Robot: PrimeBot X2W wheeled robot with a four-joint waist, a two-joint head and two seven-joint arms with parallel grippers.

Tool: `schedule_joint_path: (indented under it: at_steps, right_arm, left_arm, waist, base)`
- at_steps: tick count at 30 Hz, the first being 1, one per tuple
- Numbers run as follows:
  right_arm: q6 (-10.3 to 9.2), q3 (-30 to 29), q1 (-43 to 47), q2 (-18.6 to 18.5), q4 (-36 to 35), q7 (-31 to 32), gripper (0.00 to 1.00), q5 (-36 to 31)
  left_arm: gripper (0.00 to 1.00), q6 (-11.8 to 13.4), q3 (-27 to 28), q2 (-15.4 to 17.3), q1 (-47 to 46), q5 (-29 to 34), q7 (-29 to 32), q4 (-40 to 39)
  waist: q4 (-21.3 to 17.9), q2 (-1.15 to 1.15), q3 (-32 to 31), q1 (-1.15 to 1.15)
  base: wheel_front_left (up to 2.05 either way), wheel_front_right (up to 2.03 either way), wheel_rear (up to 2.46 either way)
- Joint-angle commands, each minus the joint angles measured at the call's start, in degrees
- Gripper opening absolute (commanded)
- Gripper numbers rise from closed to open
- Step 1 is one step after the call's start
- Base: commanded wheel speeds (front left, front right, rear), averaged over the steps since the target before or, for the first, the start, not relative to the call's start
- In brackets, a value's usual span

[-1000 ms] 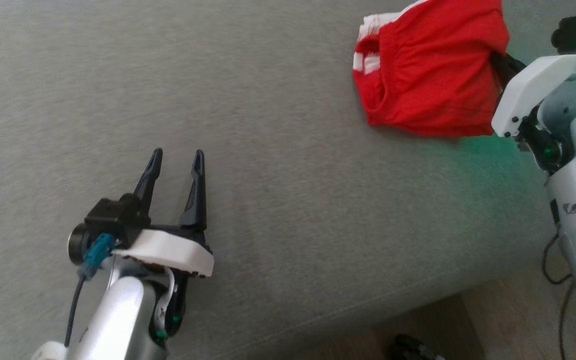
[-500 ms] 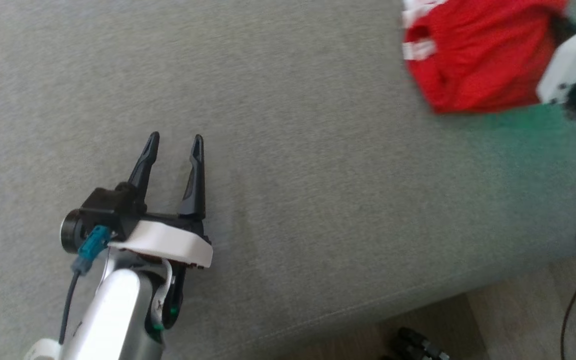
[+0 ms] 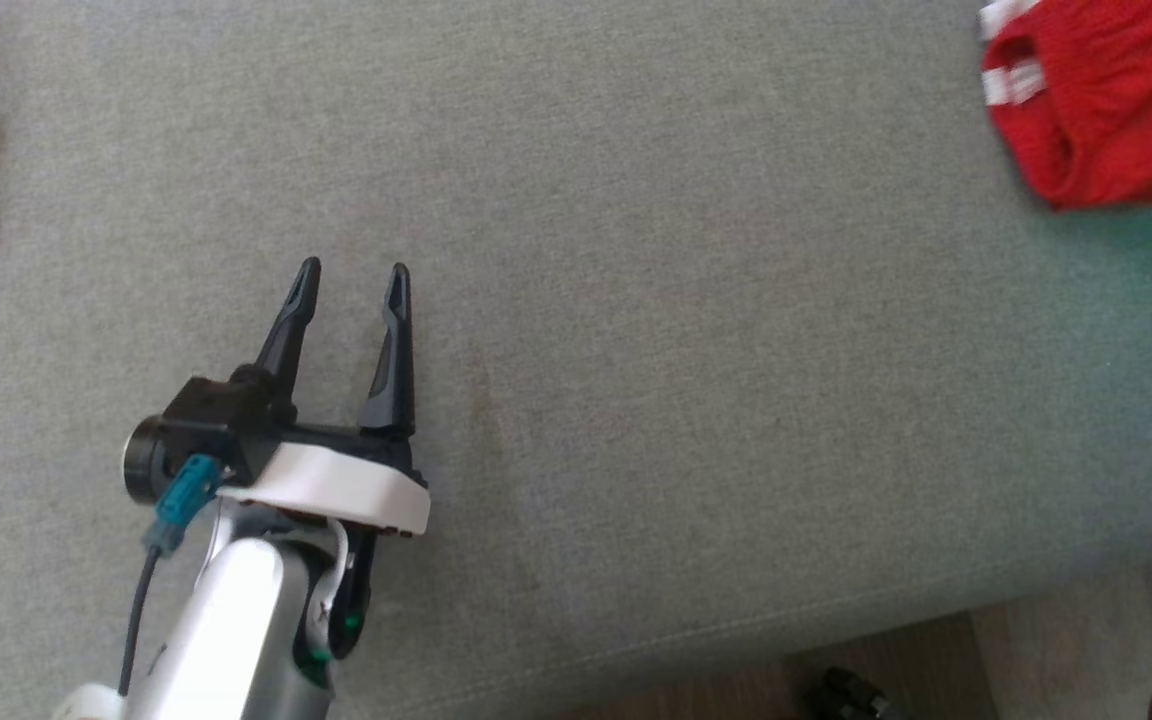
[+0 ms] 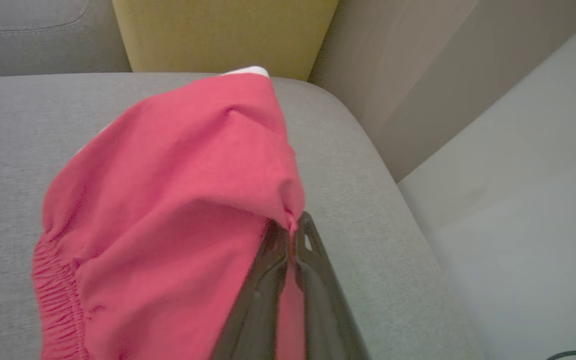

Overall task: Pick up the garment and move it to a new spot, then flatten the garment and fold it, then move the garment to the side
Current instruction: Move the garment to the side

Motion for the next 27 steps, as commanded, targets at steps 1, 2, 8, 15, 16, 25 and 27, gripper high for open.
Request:
schedule_joint_path:
  at_steps: [1, 2, 8, 15, 16, 25, 27]
  right_arm:
    - [0.37, -0.6, -1.7, -1.6, -2.3, 0.4, 0.0, -0.8]
    - [0.37, -1.4, -1.7, -1.2, -2.4, 0.6, 0.0, -0.9]
    - [0.37, -3.4, -1.3, -0.2, -4.3, 1.3, 0.0, -5.4]
    - [0.37, -6.1, 0.3, 1.8, -6.5, 0.3, 1.0, -12.0]
    - [0.37, -6.6, 0.5, 2.2, -6.7, 0.2, 1.0, -12.8]
    - [0.37, -8.3, 1.5, 5.0, -8.0, -1.7, 1.0, -16.1]
    - [0.37, -8.0, 1.4, 5.6, -7.9, -2.9, 1.0, -15.7]
  left_arm:
    - [1.0, 0.3, 1.6, 0.3, -0.2, -0.2, -0.6, -2.0]
    - [1.0, 0.4, 1.5, 0.3, -0.3, -0.2, -0.7, -2.1]
    - [1.0, 0.4, 1.2, 0.3, -0.3, -0.3, -0.7, -2.0]
    - [1.0, 0.4, 0.8, 0.4, -0.5, -0.7, -0.8, -1.3]
    - [1.0, 0.4, 0.8, 0.4, -0.5, -0.7, -0.8, -1.3]
    - [1.0, 0.6, 0.5, 0.3, -0.5, -1.1, -1.1, -0.7]
    - [1.0, 0.6, 0.5, 0.3, -0.5, -1.3, -1.3, -0.4]
  waist:
    - [0.0, 0.0, 0.1, 0.0]
    - [0.0, 0.0, 0.2, 0.0]
    - [0.1, 0.0, 0.6, 0.0]
    - [0.6, 0.0, 0.4, 0.0]
    - [0.7, 0.0, 0.4, 0.0]
    - [1.4, 0.0, -0.4, 0.0]
    - [1.7, 0.0, -1.1, 0.0]
  base:
    - [0.0, 0.0, 0.0]
    - [0.0, 0.0, 0.0]
    - [0.0, 0.0, 0.0]
    - [0.0, 0.0, 0.0]
    - [0.0, 0.0, 0.0]
    - [0.0, 0.0, 0.0]
    - [0.0, 0.0, 0.0]
